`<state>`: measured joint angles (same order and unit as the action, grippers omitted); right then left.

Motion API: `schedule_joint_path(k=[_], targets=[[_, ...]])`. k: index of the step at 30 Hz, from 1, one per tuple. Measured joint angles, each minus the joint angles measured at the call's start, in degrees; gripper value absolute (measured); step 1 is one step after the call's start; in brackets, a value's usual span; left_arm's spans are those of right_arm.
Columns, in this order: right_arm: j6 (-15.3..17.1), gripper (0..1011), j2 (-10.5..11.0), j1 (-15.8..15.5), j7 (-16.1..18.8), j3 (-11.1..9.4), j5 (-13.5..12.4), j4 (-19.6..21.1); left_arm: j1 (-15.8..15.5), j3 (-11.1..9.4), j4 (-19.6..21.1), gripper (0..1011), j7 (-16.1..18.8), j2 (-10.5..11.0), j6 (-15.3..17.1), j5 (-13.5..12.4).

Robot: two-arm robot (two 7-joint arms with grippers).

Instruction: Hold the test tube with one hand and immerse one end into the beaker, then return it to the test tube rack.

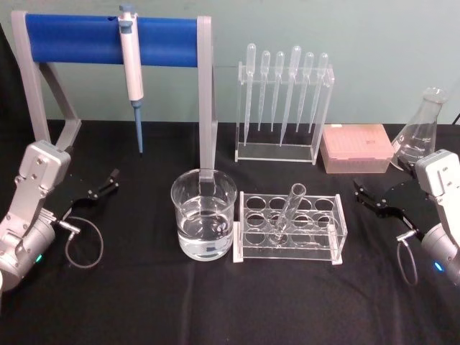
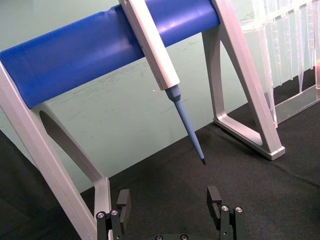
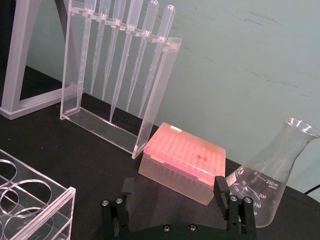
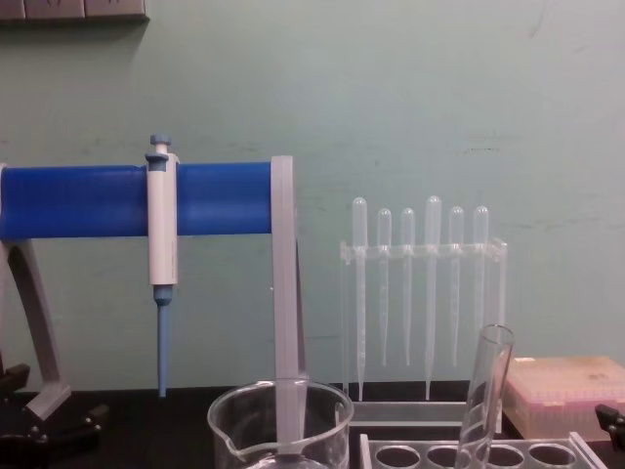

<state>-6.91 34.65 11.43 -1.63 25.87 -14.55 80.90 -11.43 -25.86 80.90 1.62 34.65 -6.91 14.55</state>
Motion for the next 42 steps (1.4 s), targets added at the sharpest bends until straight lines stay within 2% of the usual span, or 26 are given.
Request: schedule_joint_path(k=[42], targets=[[0.0,1002,0.0,0.0,0.0,0.0,0.0,0.0,0.0,0.0,0.0,1000,0.0,0.0,0.0,0.0]])
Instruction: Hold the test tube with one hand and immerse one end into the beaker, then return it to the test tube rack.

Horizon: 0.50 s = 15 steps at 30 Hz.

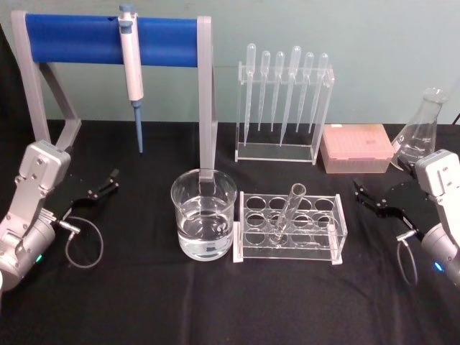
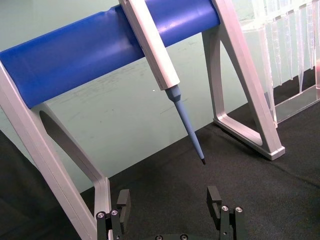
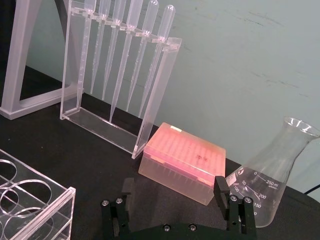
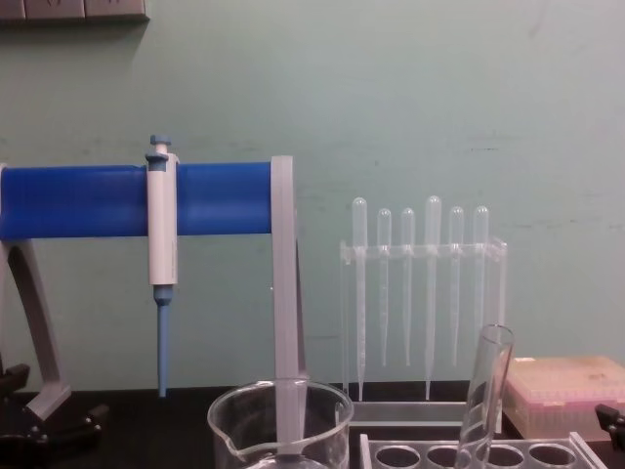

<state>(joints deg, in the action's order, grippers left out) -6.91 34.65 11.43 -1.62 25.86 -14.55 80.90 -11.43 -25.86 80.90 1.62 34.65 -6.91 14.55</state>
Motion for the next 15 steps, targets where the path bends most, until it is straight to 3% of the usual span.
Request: schedule_joint_path(k=[10,15], targets=[[0.0,1002,0.0,0.0,0.0,0.0,0.0,0.0,0.0,0.0,0.0,1000,0.0,0.0,0.0,0.0],[-0.6,1002,0.5,-1.5,1.7,-2.3,-2.3,2.4,0.0,0.0,0.0,1000,0.0,0.0,0.0,0.0]])
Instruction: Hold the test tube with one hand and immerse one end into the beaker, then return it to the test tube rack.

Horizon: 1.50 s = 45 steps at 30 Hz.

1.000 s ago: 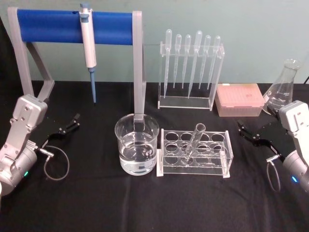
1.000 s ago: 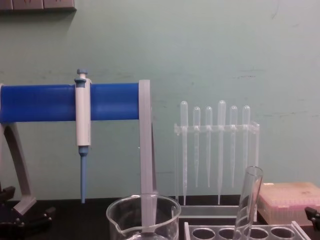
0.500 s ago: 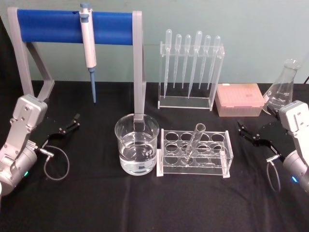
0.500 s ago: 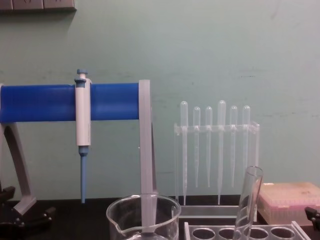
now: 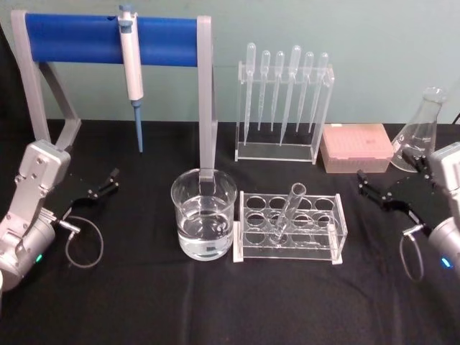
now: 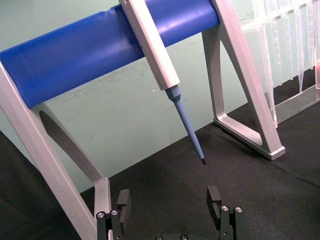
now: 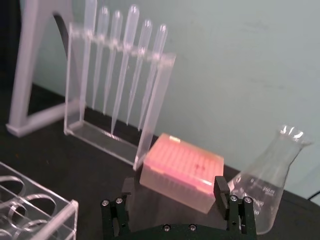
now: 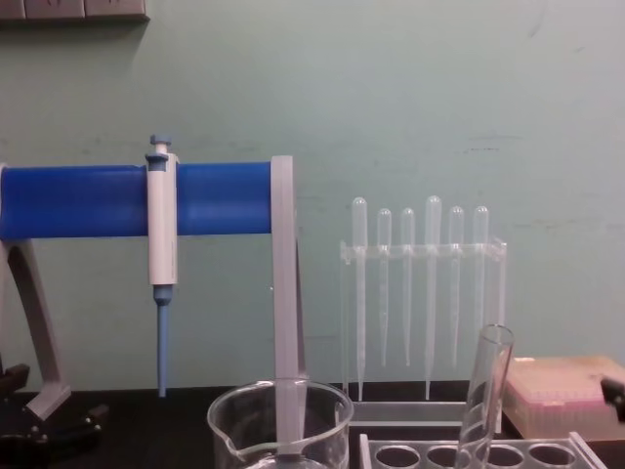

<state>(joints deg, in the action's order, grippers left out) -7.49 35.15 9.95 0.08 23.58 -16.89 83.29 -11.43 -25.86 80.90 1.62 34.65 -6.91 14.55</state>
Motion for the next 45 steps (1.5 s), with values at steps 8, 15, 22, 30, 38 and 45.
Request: schedule_joint_path(k=[8,15,22,30,38,45], targets=[[-1.0,1002,3.7,-3.8,4.3,-3.8,-2.8,7.9,0.0,0.0,0.0,1000,0.0,0.0,0.0,0.0],[-1.2,1002,7.9,-7.7,12.3,-6.5,-8.2,13.0,0.0,0.0,0.0,1000,0.0,0.0,0.0,0.0],[-3.7,1002,11.4,-10.5,23.4,-7.5,-13.6,14.2,0.0,0.0,0.0,1000,0.0,0.0,0.0,0.0],[-5.0,1002,12.8,-10.5,33.0,-6.1,-14.9,14.1,0.0,0.0,0.0,1000,0.0,0.0,0.0,0.0],[-3.1,1002,10.4,-7.1,36.0,-3.2,-12.0,13.7,0.0,0.0,0.0,1000,0.0,0.0,0.0,0.0],[-0.5,1002,6.8,-3.6,37.6,-1.5,-11.0,11.8,0.0,0.0,0.0,1000,0.0,0.0,0.0,0.0]])
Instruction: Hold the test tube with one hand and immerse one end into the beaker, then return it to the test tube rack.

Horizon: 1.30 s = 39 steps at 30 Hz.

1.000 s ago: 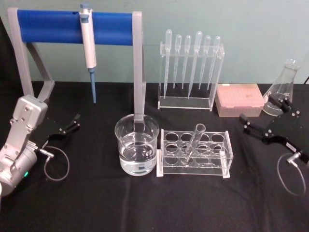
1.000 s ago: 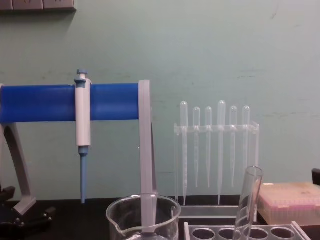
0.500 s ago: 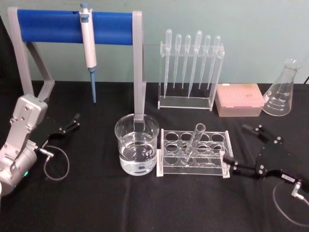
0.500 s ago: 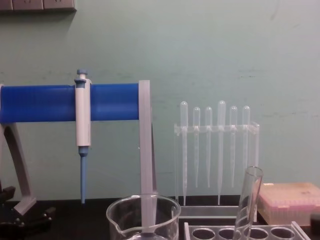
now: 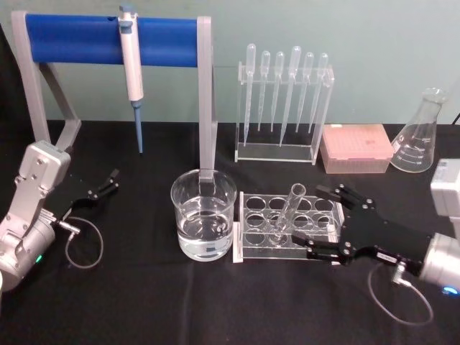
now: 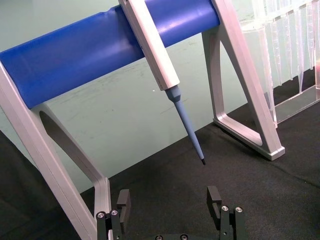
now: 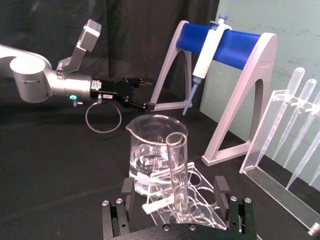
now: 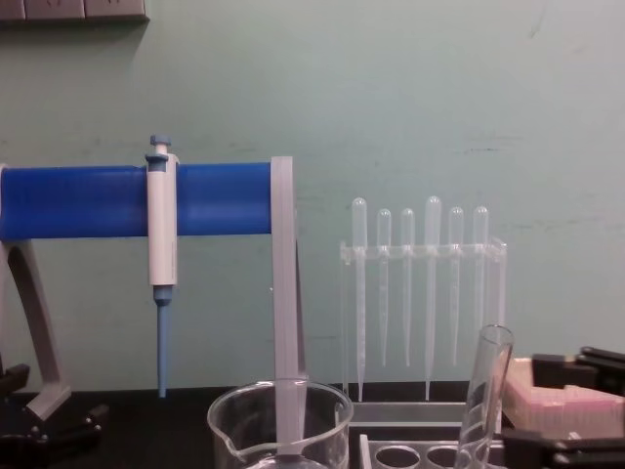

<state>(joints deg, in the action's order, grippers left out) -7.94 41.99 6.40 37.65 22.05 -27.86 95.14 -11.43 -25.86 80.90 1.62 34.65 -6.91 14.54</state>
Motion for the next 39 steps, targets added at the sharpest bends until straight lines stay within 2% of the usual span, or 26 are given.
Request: schedule_joint_path(k=[6,12,21,31,35,39], targets=[[2.6,1002,-3.4,3.2,0.7,1.3,-0.9,-3.1,0.0,0.0,0.0,1000,0.0,0.0,0.0,0.0],[3.6,1002,-5.2,5.2,1.2,2.4,-1.5,-4.9,0.0,0.0,0.0,1000,0.0,0.0,0.0,0.0],[3.7,1002,-6.3,6.4,1.2,3.2,-1.7,-6.1,0.0,0.0,0.0,1000,0.0,0.0,0.0,0.0],[3.7,990,-6.3,6.4,1.2,3.2,-1.7,-6.1,0.0,0.0,0.0,1000,0.0,0.0,0.0,0.0],[3.7,915,-6.3,6.4,1.2,3.2,-1.7,-6.1,0.0,0.0,0.0,1000,0.0,0.0,0.0,0.0],[3.7,799,-6.3,6.4,1.1,3.2,-1.7,-6.1,0.0,0.0,0.0,1000,0.0,0.0,0.0,0.0]])
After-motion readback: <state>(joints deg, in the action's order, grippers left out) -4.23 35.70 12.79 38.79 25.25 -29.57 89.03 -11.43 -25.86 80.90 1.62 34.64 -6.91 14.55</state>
